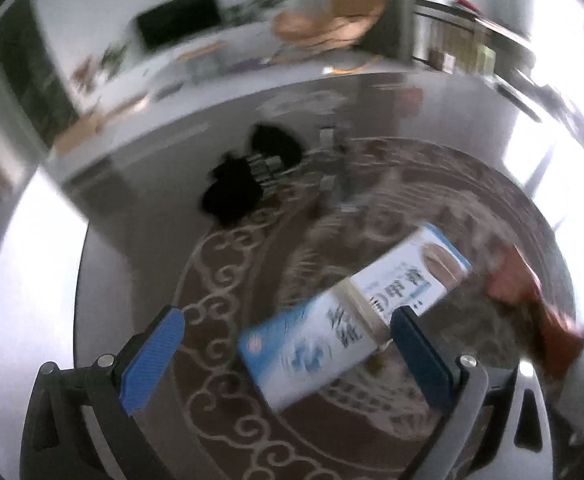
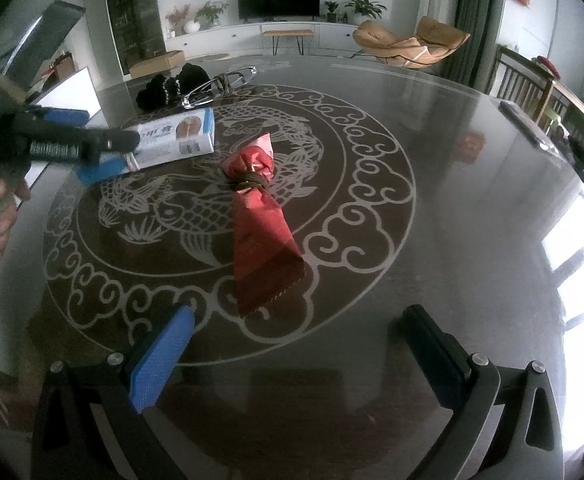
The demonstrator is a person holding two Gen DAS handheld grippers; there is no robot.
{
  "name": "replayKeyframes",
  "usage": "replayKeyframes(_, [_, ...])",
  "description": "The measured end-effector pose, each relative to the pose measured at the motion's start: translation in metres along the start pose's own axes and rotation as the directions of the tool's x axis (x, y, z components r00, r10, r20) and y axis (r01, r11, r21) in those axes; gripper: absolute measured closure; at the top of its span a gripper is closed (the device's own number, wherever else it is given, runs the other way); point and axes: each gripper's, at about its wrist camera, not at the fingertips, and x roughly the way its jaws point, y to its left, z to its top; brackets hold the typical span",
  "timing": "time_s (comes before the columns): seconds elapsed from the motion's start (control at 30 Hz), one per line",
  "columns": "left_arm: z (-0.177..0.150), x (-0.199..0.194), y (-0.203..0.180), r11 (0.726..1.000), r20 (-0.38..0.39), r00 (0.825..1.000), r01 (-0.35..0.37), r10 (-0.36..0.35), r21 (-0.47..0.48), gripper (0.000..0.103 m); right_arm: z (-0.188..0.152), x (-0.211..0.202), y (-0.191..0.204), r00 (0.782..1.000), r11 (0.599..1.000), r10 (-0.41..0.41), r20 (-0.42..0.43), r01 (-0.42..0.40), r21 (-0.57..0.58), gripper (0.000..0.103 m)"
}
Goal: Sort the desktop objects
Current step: 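Grasp the blue ointment box with the left tool, then lift the blue ointment box with the left tool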
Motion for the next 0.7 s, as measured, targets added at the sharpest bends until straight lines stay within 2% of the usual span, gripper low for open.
replayKeyframes(0.07, [0.002,-0.001,0.012,0.998,0.001,1.0,0.019,-0.019,-0.056,0.0,0.0,-0.001,0.001,1.0,1.0,0.002,0.001,-0.002,0.001,0.0])
replayKeyframes(0.13, [0.001,-0.007,0.021,0.989,0.036,0.992,0.121,-0.118,-0.081,0.0,0.0,-0.001,0.001,1.0,1.0,0.007,0.002,-0.007,0.001,0.0])
replayKeyframes(0.2, [0.0,-0.011,0.019,0.974,0.059,0.974,0.223,-0.22,-0.05,0.0,-0.001,-0.001,0.001,1.0,1.0,0.007,0.003,-0.007,0.001,0.0])
replayKeyframes(0.23, [-0.001,-0.012,0.014,0.971,0.063,0.97,0.237,-0.236,-0.01,0.0,-0.001,-0.001,0.001,1.0,1.0,0.007,0.003,-0.007,0.001,0.0])
replayKeyframes(0.33, [0.0,-0.014,-0.007,0.976,0.074,0.977,0.19,-0.198,0.103,0.0,-0.001,-0.001,0.001,1.0,1.0,0.006,0.002,-0.006,0.0,0.0])
replayKeyframes(0.43, [0.003,-0.012,-0.036,0.957,0.088,0.978,0.164,-0.19,0.241,0.0,-0.001,-0.001,0.001,1.0,1.0,0.004,0.001,-0.004,-0.001,0.0])
replayKeyframes(0.5, [0.001,-0.007,-0.051,0.945,0.079,0.985,0.121,-0.151,0.305,0.0,-0.001,-0.001,0.001,1.0,1.0,0.004,0.001,-0.004,-0.002,0.0])
replayKeyframes(0.6, [0.001,0.017,-0.062,0.929,-0.011,0.997,0.081,-0.083,0.36,0.0,-0.001,-0.001,0.001,1.0,1.0,0.002,0.0,-0.002,-0.003,0.0])
replayKeyframes(0.63, [0.0,0.014,-0.059,0.93,0.007,0.995,0.092,-0.101,0.355,0.0,-0.001,-0.001,0.001,1.0,1.0,0.002,0.0,-0.002,-0.003,0.0])
replayKeyframes(0.7, [-0.003,0.011,-0.056,0.928,-0.007,0.993,0.109,-0.114,0.356,0.0,-0.001,-0.001,0.001,1.0,1.0,0.003,0.001,-0.003,-0.003,0.0])
